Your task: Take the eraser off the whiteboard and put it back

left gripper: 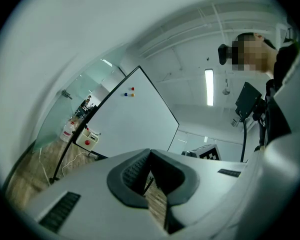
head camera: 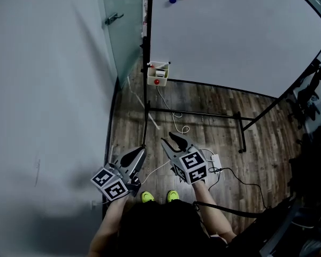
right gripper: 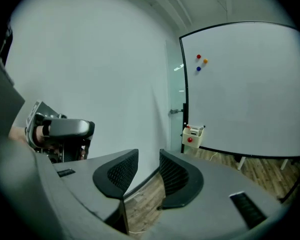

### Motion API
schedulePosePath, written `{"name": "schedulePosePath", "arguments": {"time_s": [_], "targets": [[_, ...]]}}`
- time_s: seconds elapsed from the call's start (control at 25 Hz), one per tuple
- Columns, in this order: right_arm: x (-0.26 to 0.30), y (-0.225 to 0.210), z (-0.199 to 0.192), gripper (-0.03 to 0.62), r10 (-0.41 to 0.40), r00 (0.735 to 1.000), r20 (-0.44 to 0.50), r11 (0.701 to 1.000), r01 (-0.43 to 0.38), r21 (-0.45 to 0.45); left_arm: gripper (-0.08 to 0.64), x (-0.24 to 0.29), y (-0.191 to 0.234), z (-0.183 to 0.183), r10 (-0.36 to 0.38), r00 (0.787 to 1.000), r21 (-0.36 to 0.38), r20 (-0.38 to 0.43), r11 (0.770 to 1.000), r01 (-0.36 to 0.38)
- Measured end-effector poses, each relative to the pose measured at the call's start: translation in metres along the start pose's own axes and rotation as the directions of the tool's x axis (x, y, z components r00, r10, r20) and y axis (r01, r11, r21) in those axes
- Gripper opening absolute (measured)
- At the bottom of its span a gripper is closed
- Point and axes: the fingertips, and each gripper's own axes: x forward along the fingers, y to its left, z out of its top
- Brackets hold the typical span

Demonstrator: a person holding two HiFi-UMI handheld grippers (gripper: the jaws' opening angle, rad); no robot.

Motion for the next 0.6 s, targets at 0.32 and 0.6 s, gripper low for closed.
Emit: {"name": "schedulePosePath", "arguments": {"time_s": [0.32, 0.6], "targets": [[-0.039, -0.008, -0.016, 0.023, -0.001, 1.000, 0.029, 0.997, -0.002, 0.076, 0.020, 0.024, -0.021, -0.019, 0.013, 0.999, 0.022, -0.039, 1.000, -0.012], [-0.052, -0.015, -0.022, 0.020, 0.043, 0.999, 0.024, 0.996, -0.045, 0.076, 0.020, 0.035, -0.026, -0.040, 0.031, 0.997, 0.007, -0.064, 1.000, -0.030]]}}
